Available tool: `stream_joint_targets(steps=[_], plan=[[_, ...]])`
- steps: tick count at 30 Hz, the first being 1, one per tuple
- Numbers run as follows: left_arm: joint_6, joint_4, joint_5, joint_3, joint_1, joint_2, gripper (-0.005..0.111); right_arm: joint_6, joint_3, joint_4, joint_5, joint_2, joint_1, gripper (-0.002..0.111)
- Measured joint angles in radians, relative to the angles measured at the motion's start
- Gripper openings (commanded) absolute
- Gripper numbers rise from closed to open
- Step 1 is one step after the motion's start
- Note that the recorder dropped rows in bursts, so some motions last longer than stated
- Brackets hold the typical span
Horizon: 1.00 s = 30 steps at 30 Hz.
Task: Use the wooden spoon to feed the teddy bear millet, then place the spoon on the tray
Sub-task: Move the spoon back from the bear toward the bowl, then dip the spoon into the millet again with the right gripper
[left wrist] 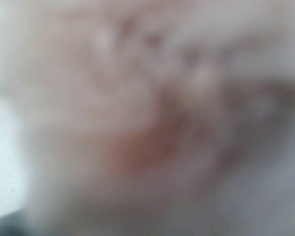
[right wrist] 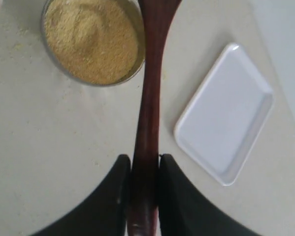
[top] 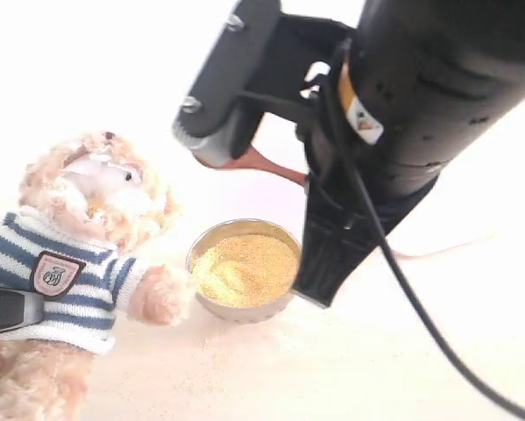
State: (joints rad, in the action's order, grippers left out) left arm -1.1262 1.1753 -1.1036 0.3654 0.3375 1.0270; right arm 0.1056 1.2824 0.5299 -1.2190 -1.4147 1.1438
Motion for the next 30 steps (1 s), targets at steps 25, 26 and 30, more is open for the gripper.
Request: stream_joint_targets(steps=[25,26,30], plan=[[0.0,0.0,0.0,0.0,0.0,0.0,0.005,-0.197,-0.021,0.319,-0.002,-0.346,-0.032,0.001],[0.0,0.0,0.0,0.0,0.0,0.0,0.005,-0.192,-0.042,0.347,0.0,-0.362,-0.028,0.001],[0.0,0.0,0.0,0.0,0.0,0.0,0.005,-0.179,-0.119,0.373,0.001,-0.376,-0.029,0.001]])
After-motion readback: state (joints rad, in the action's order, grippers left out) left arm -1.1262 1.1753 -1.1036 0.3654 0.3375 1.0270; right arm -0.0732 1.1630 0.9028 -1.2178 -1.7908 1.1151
